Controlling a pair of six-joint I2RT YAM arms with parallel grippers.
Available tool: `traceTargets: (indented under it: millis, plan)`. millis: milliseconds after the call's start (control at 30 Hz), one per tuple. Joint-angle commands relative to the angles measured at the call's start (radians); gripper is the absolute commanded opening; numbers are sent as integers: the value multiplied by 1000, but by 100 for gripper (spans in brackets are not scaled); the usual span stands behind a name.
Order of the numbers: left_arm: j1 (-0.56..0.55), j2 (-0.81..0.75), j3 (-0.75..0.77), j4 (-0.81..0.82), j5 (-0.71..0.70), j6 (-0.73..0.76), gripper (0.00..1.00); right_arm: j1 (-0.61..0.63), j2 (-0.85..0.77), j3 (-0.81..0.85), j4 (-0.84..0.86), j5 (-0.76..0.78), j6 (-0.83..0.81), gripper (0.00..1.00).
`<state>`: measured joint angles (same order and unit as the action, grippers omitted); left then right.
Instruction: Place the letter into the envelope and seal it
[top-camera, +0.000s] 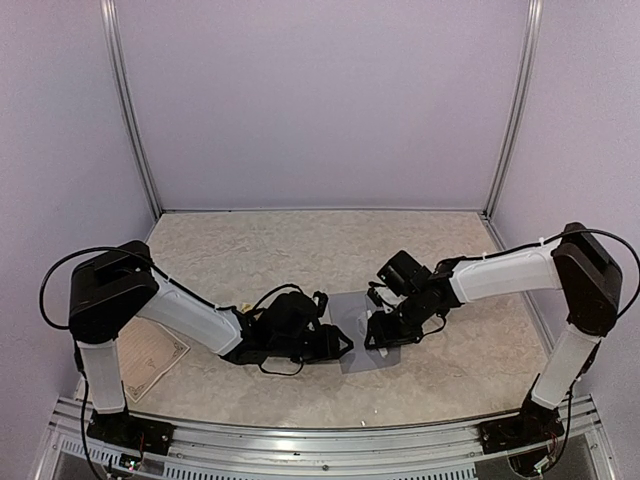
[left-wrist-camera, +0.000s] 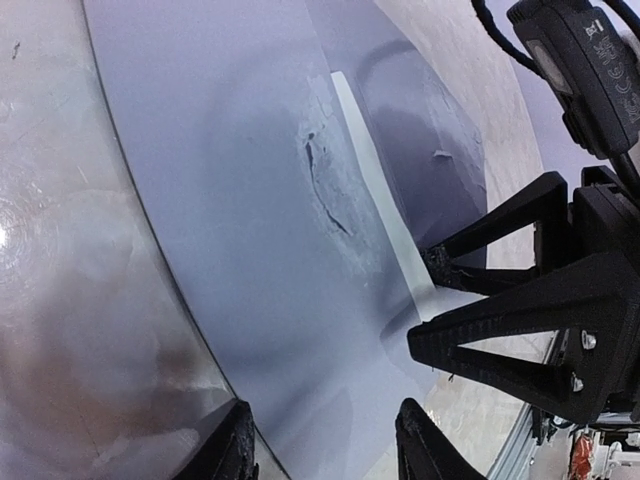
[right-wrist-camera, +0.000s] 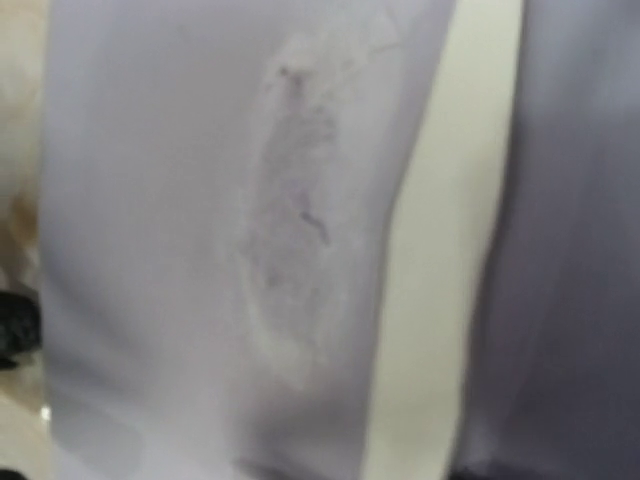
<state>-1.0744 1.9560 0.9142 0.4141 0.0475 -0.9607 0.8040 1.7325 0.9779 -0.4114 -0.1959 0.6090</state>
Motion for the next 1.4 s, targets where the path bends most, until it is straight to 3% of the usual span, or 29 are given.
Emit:
traceTargets:
  millis: [0, 300, 433, 667, 800, 1033, 1233, 1367]
  plan:
    - [-10, 22, -9, 26, 10, -2, 45, 30, 41, 12, 17, -5, 21, 48]
    - [-16, 17, -13, 31, -5, 2, 44, 49, 50, 37, 14, 12, 33, 48]
    - [-15, -55, -31, -10, -96, 37, 45, 49, -1, 32, -6, 64, 41, 48]
    - [-6, -302, -39, -294, -313, 144, 57, 45, -146, 26, -36, 151, 40, 57]
    - [37, -440, -85, -476, -406, 153, 70, 42, -181, 11, -22, 156, 31, 60]
    - [298, -687, -273, -613, -385, 120, 82, 35, -185, -18, 26, 131, 14, 62]
    - [605, -903, -453, -622, -323, 93, 92, 29, -201, -39, 49, 120, 9, 63]
    - [752, -994, -513, -640, -302, 120, 97, 22, -215, -44, 55, 118, 7, 64]
